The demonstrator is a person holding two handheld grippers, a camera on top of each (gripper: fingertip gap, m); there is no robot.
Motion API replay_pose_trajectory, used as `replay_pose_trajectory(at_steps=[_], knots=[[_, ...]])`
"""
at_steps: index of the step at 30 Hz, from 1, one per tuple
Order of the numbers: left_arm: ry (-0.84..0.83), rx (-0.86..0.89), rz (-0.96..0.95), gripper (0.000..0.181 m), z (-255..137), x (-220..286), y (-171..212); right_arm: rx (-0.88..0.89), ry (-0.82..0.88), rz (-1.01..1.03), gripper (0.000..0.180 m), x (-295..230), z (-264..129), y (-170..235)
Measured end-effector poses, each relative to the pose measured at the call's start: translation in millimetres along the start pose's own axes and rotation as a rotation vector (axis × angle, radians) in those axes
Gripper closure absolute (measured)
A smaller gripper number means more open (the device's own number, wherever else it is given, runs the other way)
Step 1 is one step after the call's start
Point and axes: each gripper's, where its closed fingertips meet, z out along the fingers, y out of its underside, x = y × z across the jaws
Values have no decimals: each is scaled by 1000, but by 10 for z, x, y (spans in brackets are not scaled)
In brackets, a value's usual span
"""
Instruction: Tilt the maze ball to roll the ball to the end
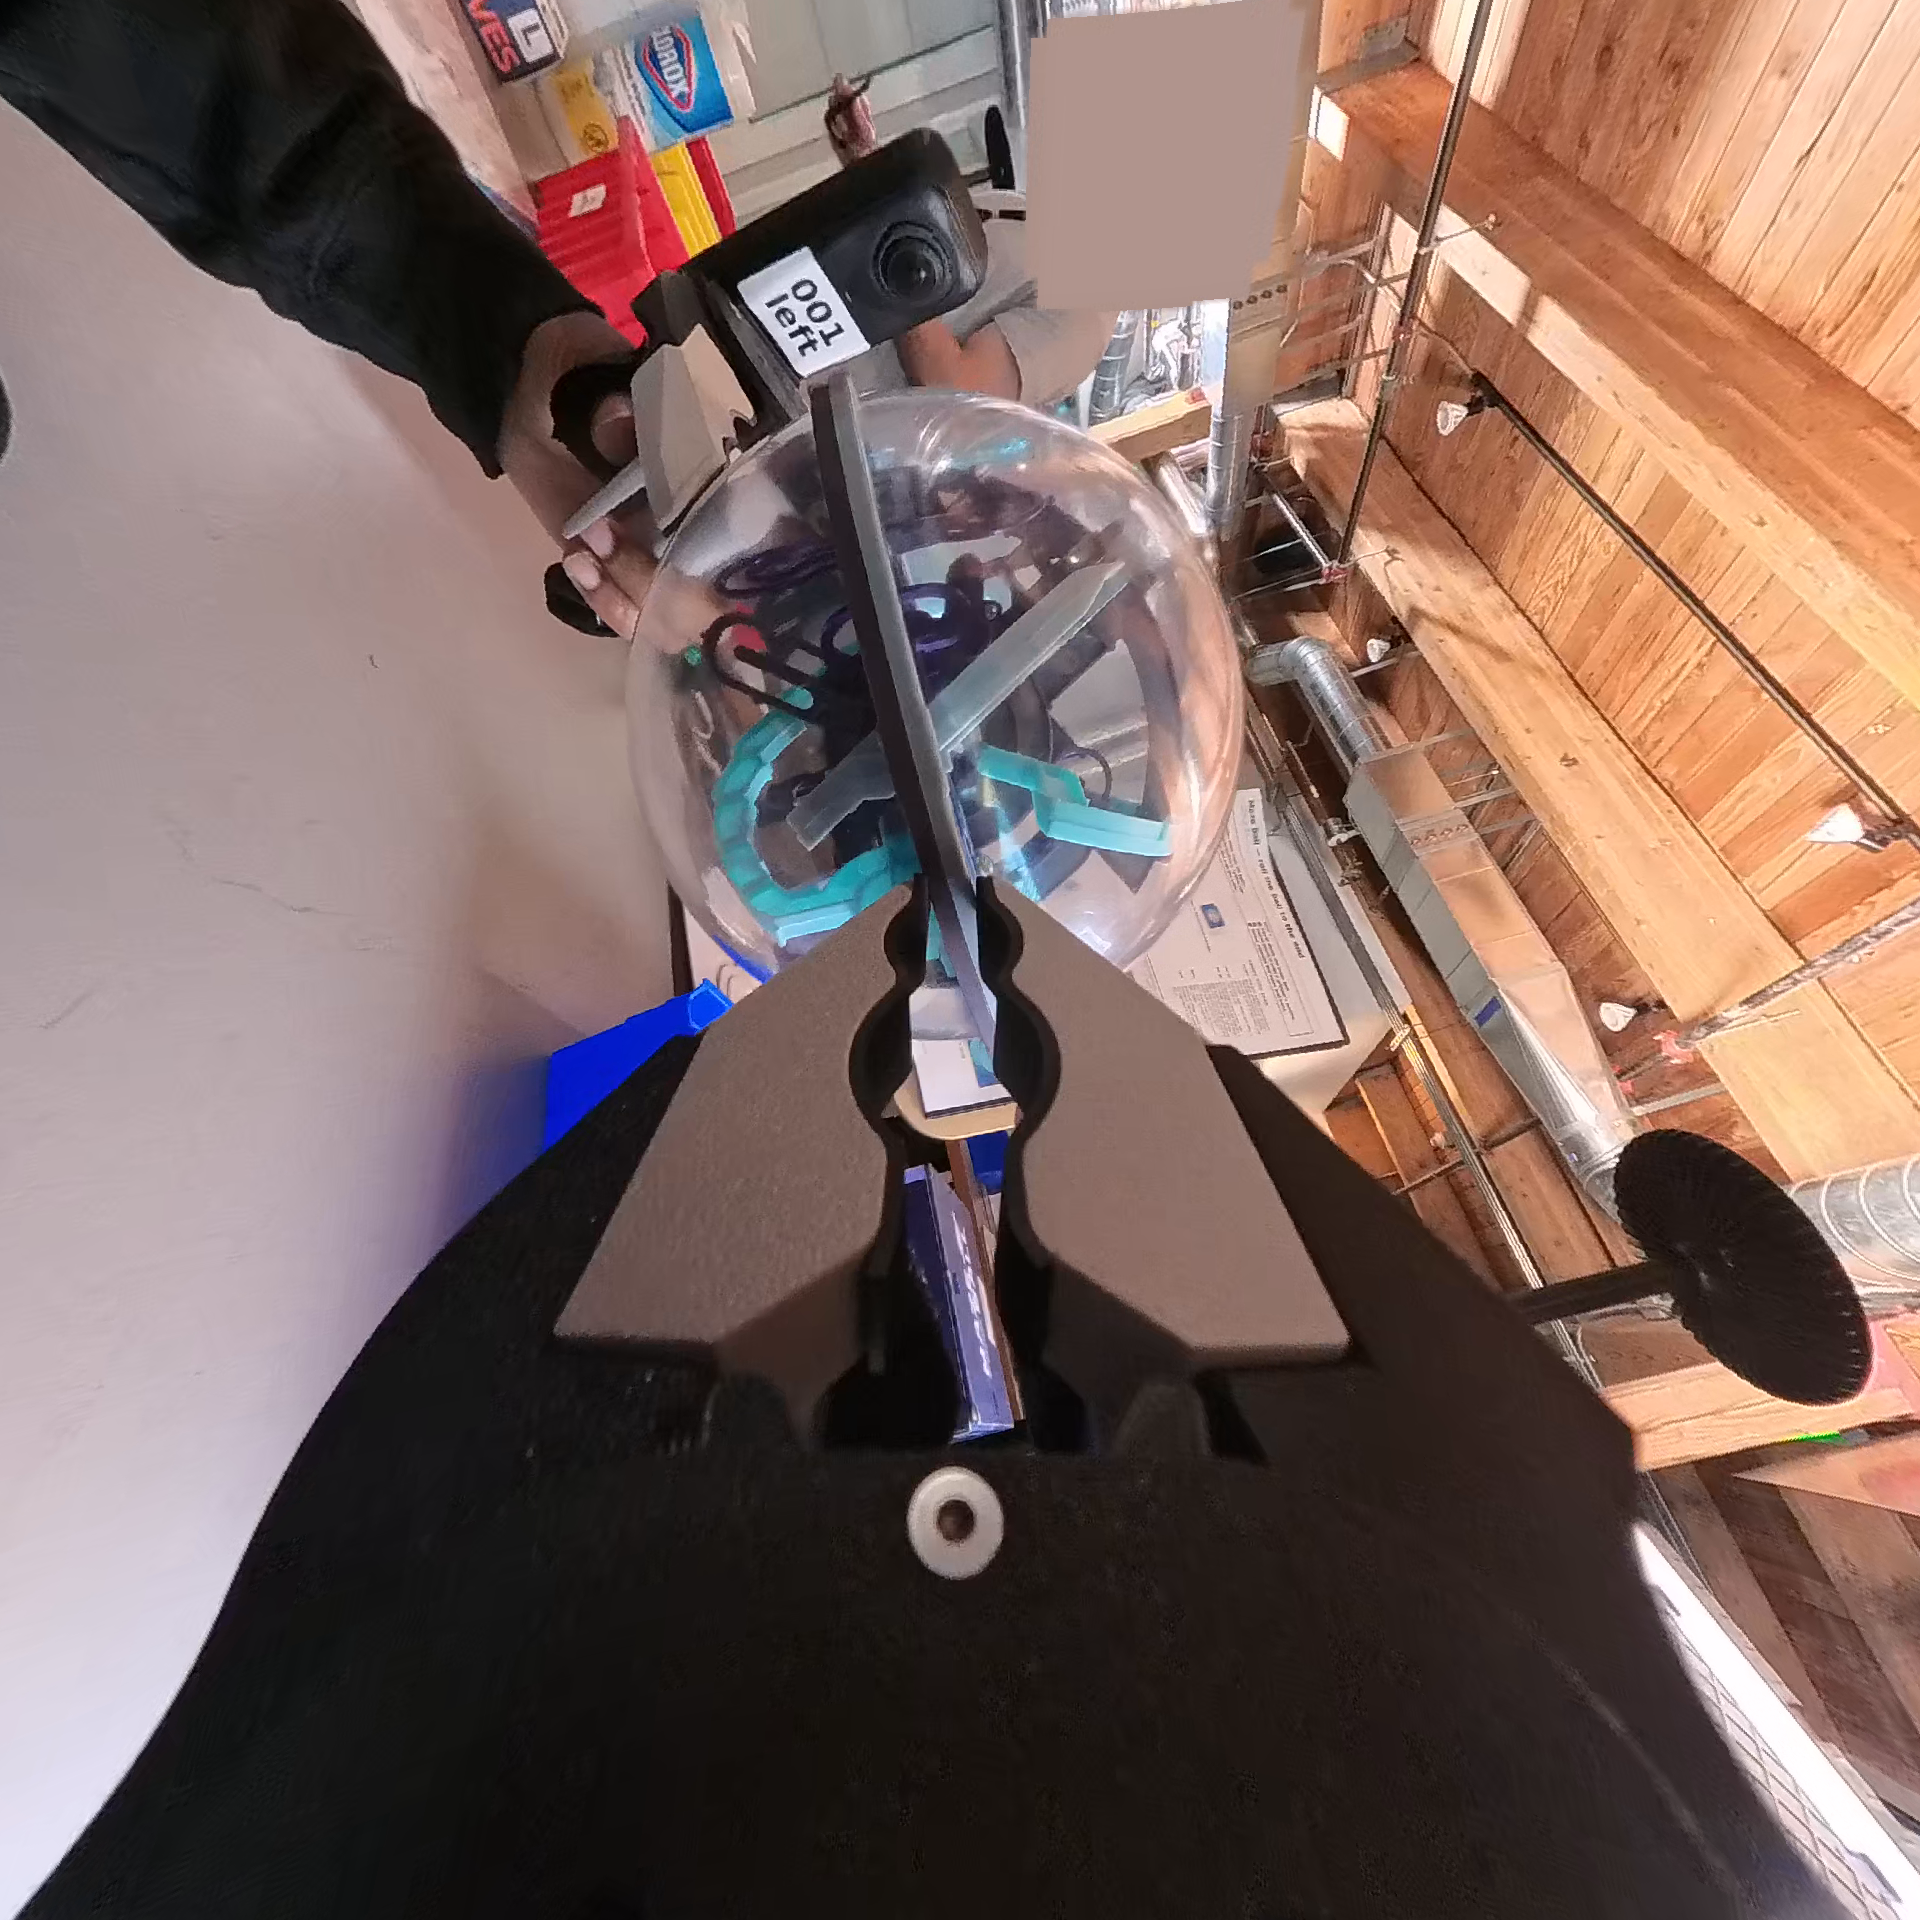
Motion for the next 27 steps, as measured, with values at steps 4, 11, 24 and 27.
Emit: replay_pose_trajectory(at_steps=[4, 11, 24, 27], knots=[[1, -2, -18, 45, -2, 13, 49, -2, -8, 6, 173, -24, -3, 0], [2, -2, -39, 45, -10, 34, 101, -5, -16, 4, 173, -52, -4, -8], [5, 3, -66, 45, 7, 53, 217, -16, -36, -5, 173, -68, -8, -13], [7, 5, -73, 45, 13, 55, 243, -18, -40, -9, 173, -64, -7, -17]])
